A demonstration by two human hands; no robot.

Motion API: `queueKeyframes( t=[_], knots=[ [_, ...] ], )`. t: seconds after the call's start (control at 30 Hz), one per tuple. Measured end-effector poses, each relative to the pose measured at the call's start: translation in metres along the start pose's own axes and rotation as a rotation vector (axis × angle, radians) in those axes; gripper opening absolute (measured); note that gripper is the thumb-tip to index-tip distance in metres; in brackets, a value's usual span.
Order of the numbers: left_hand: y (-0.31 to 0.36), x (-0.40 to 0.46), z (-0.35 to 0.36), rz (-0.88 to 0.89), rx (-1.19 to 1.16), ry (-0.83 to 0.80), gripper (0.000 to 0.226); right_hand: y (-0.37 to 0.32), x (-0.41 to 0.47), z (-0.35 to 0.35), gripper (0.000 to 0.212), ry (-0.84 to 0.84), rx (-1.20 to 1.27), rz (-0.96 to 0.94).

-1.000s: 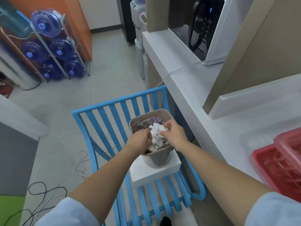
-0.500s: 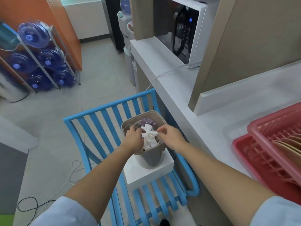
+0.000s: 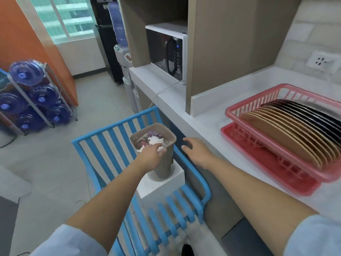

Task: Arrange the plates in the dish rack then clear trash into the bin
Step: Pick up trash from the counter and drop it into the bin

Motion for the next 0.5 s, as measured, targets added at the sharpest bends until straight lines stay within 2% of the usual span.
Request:
queueKeyframes(
  t=[0.17,0.37,0.5],
  knots=[
    [0.046,-0.05,0.008,0.123,0.008,-0.026,0.055,0.013,-0.075,-0.029,0.049,0.071,-0.061,-0.008],
    [0.119,-0.11,0.035,0.286,0.005,-0.1,0.066,0.051,-0.171,-0.072,0.049,0.141,-0.002,0.057],
    [0.172,-0.138,0.064,0.433,0.006,-0.14,0.06,0.092,-0.231,-0.11,0.046,0.233,0.013,0.146]
  ],
)
Point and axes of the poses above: each hand's wrist, its own x-axis towards the middle knuckle, its own z-axis out of the palm, y = z × x, the point moved 1 cm from there along x, towards the middle knuckle, and after that the axes turned 2 degrees about y, right-handed, at the moved point
